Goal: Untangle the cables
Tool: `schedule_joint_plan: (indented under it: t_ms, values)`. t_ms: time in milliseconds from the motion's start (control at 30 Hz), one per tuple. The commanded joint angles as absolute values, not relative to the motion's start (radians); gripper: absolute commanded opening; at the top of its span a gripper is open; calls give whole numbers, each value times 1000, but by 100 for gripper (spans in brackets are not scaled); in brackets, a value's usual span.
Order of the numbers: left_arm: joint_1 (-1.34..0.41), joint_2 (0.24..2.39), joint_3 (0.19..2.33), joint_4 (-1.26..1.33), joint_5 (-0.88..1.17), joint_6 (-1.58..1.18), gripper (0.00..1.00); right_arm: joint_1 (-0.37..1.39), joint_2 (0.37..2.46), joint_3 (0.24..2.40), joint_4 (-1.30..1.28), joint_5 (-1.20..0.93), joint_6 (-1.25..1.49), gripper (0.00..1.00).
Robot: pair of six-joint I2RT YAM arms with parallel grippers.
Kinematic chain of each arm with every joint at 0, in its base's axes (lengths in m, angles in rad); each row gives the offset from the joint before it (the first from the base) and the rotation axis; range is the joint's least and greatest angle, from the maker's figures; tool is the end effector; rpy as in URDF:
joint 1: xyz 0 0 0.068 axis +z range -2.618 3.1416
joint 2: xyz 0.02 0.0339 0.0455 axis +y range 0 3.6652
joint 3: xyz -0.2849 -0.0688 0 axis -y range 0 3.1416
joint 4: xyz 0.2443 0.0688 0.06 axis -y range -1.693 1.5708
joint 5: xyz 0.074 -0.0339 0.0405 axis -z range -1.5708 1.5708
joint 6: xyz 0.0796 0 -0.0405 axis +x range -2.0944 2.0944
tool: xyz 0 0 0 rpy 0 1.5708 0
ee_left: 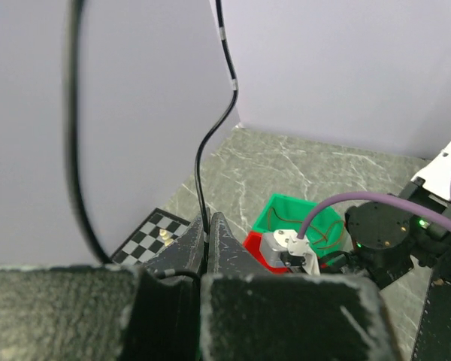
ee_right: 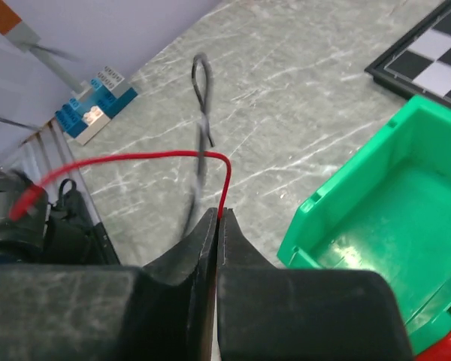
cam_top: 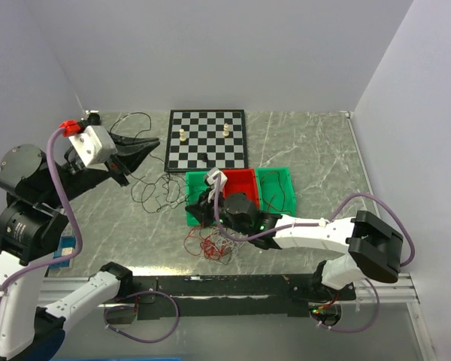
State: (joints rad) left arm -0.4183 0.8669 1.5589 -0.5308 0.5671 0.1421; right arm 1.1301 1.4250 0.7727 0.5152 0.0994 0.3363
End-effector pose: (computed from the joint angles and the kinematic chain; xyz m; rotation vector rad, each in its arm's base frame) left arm 0.0966 -0.0897 0.5554 0.8396 1.2005 -0.6243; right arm 0.1611 0.3231 0.2738 -0.6276 1.7005 0.9893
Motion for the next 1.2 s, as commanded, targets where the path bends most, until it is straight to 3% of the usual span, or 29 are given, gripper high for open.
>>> schedule_joint_plan:
  t_ms: [0, 333, 500, 533, 700, 800, 933, 1167]
  values:
    - [-417, 844, 1583, -437, 496, 129, 1, 1140, 1350, 760, 464, 106, 406, 0]
    - [-417, 851, 1624, -121, 218, 184, 1, 1265, 1121, 536, 54, 261, 612, 0]
    - [-417, 903, 1727, -215, 348, 186, 1, 1307, 1066, 520, -31, 307, 629, 0]
    - [-417, 905, 1733, -238, 388, 180, 1, 1305, 1052, 540, -46, 327, 605, 4]
    - [-417, 907, 1738, -345, 526, 153, 1, 1302, 991, 710, -71, 420, 401, 52]
    - [-417, 904, 1727, -390, 575, 152, 1, 1302, 971, 828, -29, 443, 251, 73]
    - [-417, 891, 1689, -393, 583, 135, 1, 1301, 956, 923, 46, 407, 85, 82]
    - [-417, 882, 1658, -400, 601, 115, 1, 1302, 976, 985, 110, 313, -75, 86]
